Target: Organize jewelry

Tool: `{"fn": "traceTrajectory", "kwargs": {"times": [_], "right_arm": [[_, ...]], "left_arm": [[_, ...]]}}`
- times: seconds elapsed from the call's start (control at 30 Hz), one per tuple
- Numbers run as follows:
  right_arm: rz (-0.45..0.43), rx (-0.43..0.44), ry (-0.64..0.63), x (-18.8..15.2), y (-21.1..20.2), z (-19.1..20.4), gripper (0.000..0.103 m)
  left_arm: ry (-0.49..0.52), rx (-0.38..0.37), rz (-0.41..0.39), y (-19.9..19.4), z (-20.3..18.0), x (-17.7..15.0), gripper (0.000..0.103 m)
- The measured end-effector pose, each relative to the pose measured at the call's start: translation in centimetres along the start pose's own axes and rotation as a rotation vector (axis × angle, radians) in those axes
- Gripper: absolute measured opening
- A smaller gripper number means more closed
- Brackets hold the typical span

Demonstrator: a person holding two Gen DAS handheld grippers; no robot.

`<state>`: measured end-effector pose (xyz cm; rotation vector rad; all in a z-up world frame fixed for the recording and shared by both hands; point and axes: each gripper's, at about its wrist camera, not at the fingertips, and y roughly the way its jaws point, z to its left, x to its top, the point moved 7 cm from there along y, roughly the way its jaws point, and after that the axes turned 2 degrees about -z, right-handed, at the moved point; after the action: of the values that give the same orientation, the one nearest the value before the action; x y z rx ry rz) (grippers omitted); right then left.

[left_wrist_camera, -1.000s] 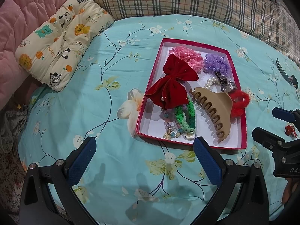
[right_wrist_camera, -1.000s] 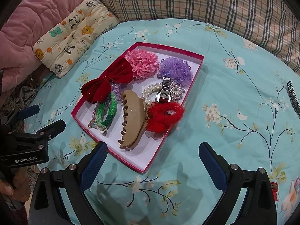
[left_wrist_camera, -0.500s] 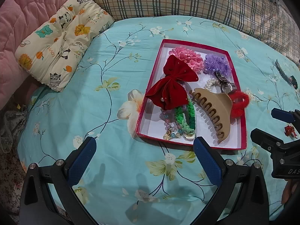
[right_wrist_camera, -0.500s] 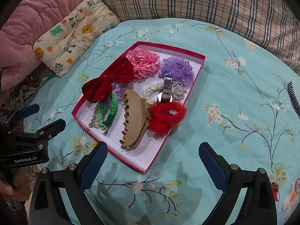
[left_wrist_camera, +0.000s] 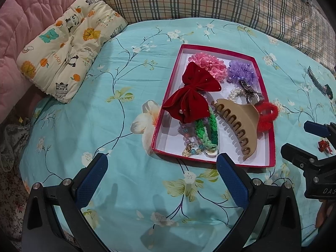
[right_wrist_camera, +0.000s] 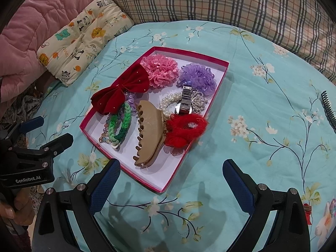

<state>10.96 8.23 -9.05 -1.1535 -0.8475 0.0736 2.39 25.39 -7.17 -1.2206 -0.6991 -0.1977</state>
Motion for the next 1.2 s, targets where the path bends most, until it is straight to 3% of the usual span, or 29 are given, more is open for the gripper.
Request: {"fn": "traceTrajectory", "kwargs": {"times": [1.2], "right_arm": [[-0.002,-0.002,0.027,-0.53,-0.08,-0.43,0.099]], "left_arm": [[-0.01,-0.007,-0.004,-0.2,0.23,0.21,0.103]]}}
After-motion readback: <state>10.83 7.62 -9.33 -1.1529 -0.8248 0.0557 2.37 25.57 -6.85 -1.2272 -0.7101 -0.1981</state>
